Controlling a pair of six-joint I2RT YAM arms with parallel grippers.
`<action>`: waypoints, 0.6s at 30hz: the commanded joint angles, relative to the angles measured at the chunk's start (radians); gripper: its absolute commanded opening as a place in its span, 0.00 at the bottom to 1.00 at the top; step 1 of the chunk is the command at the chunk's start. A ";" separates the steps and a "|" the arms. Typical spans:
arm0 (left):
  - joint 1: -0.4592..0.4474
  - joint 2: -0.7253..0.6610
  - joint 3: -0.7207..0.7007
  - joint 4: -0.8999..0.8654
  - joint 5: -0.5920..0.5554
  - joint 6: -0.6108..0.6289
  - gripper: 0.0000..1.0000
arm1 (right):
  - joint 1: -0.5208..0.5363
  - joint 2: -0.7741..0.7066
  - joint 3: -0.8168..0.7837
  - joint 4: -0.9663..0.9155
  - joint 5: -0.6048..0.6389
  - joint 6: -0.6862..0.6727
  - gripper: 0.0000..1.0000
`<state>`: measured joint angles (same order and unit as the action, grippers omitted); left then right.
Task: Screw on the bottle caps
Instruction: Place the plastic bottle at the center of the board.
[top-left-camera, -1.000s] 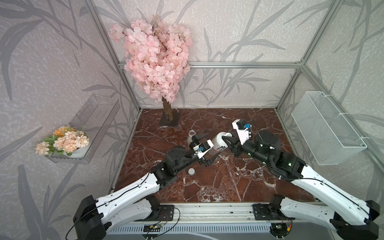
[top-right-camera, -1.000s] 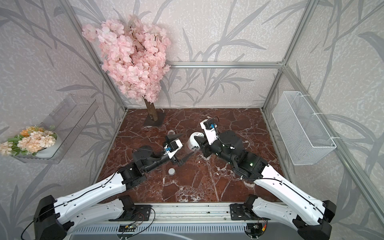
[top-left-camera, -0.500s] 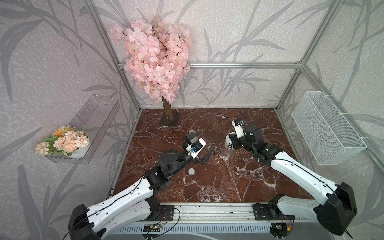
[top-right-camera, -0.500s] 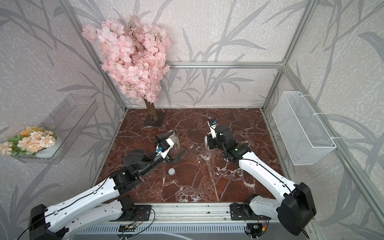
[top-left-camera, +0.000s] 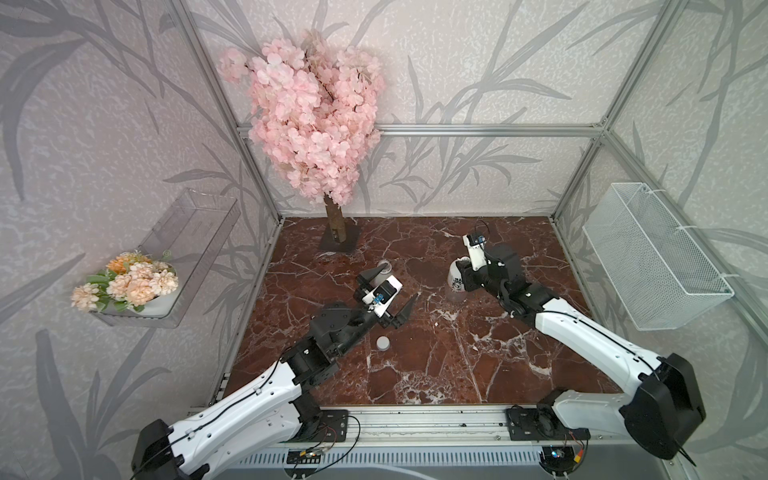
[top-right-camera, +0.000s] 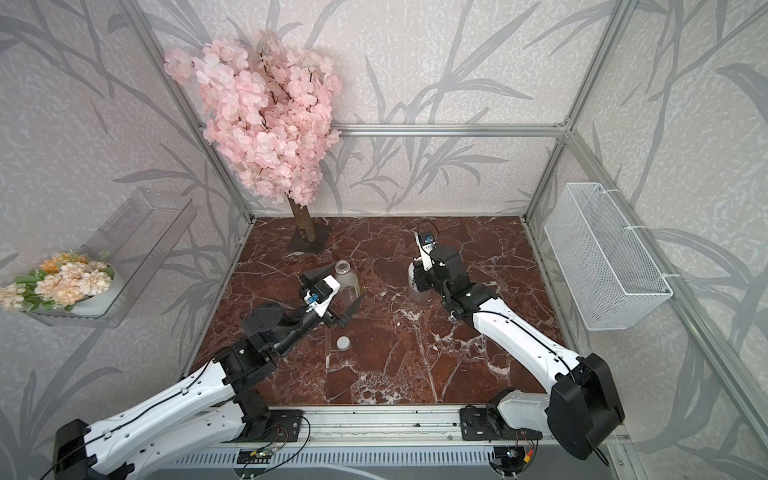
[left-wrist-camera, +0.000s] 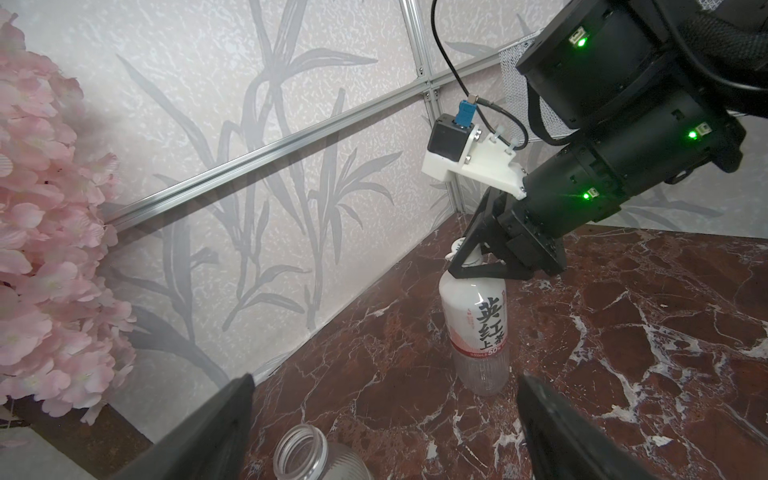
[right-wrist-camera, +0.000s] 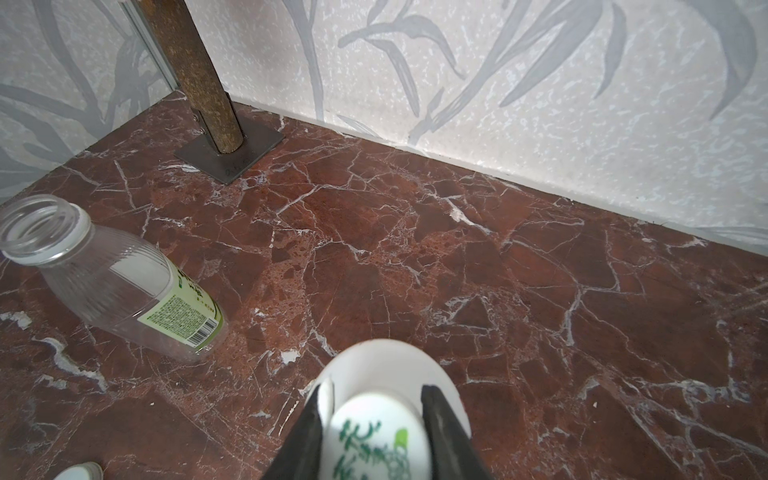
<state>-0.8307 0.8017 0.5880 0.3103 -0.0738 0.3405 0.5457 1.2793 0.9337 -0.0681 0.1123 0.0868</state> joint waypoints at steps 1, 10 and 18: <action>0.006 -0.013 -0.005 0.004 -0.006 -0.011 1.00 | -0.010 -0.005 -0.010 -0.022 -0.003 0.017 0.10; 0.010 -0.004 -0.003 0.004 0.000 -0.011 1.00 | -0.024 0.023 0.035 -0.096 -0.037 0.048 0.35; 0.013 -0.001 -0.005 -0.002 0.000 -0.011 1.00 | -0.025 0.027 0.058 -0.126 -0.033 0.057 0.61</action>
<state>-0.8230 0.8021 0.5880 0.3065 -0.0746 0.3393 0.5243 1.3025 0.9531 -0.1589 0.0830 0.1345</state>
